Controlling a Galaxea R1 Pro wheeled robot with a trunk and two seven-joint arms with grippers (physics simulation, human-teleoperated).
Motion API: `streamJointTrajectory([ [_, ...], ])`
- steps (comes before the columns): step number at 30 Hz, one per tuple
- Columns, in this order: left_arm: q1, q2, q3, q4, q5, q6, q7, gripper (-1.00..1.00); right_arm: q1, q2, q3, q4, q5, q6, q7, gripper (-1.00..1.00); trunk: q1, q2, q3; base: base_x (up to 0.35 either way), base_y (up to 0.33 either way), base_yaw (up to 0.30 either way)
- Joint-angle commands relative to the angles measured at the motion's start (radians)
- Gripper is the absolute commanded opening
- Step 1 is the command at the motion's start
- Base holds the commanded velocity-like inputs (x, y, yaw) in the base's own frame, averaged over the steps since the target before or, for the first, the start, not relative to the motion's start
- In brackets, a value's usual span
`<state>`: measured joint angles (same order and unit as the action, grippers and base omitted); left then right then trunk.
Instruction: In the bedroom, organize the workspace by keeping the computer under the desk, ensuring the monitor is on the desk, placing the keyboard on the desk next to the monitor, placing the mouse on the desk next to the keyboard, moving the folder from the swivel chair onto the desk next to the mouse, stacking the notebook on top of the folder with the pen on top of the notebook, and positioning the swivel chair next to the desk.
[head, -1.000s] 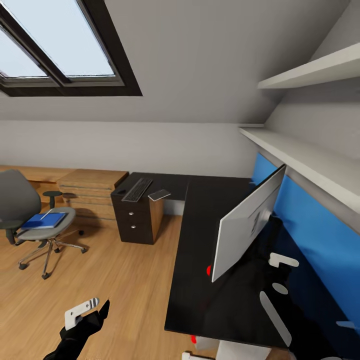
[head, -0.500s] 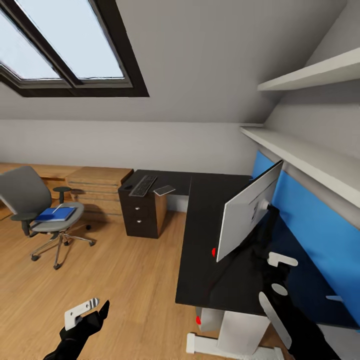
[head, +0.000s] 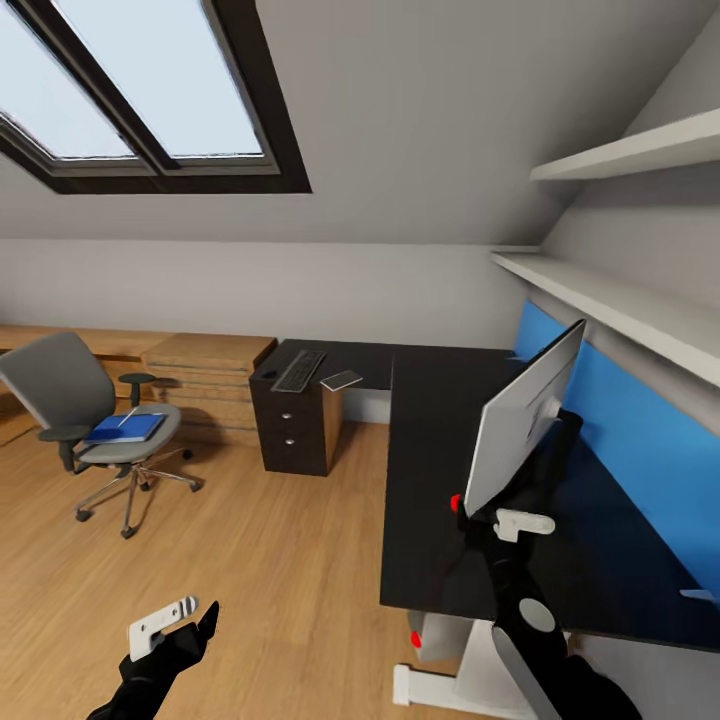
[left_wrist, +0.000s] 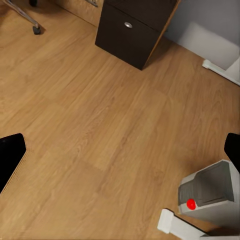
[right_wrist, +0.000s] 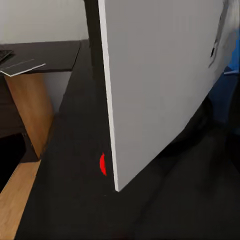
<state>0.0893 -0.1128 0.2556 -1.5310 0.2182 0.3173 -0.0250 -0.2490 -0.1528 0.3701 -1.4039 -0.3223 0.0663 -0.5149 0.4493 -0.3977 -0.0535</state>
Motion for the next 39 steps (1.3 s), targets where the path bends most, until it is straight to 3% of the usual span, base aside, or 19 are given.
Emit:
streamJointTrajectory([
  [1,0.000,-0.001,0.002,-0.001,0.009,0.006,-0.003,1.00,-0.001,-0.001,0.020,-0.002,0.010,0.006,-0.008,1.00,0.001,-0.002,-0.002,0.000,0.299,0.000],
  [5,0.000,-0.001,0.002,-0.001,0.010,0.006,-0.002,1.00,-0.001,0.000,0.050,-0.003,0.029,0.005,-0.022,1.00,0.001,-0.002,-0.002,0.000,0.285,0.000],
  [15,0.000,0.002,0.002,-0.001,0.010,0.006,-0.002,1.00,-0.001,-0.001,0.054,-0.001,0.033,0.004,-0.043,1.00,0.001,-0.002,-0.002,0.156,0.187,0.000],
  [26,0.000,0.002,0.002,0.009,0.008,0.005,-0.001,1.00,-0.001,0.001,0.048,0.005,0.035,-0.009,-0.233,1.00,0.001,-0.002,-0.002,0.139,0.010,0.000],
  [37,0.000,0.002,0.001,0.009,0.007,0.005,-0.001,1.00,-0.001,0.001,0.026,0.007,0.034,-0.011,-0.246,1.00,0.001,-0.002,-0.002,0.134,0.000,0.000],
  [39,0.000,0.002,0.000,0.010,0.007,0.005,-0.001,1.00,-0.001,0.001,0.007,0.018,0.034,-0.011,-0.246,1.00,0.001,-0.002,-0.002,0.053,0.000,0.000],
])
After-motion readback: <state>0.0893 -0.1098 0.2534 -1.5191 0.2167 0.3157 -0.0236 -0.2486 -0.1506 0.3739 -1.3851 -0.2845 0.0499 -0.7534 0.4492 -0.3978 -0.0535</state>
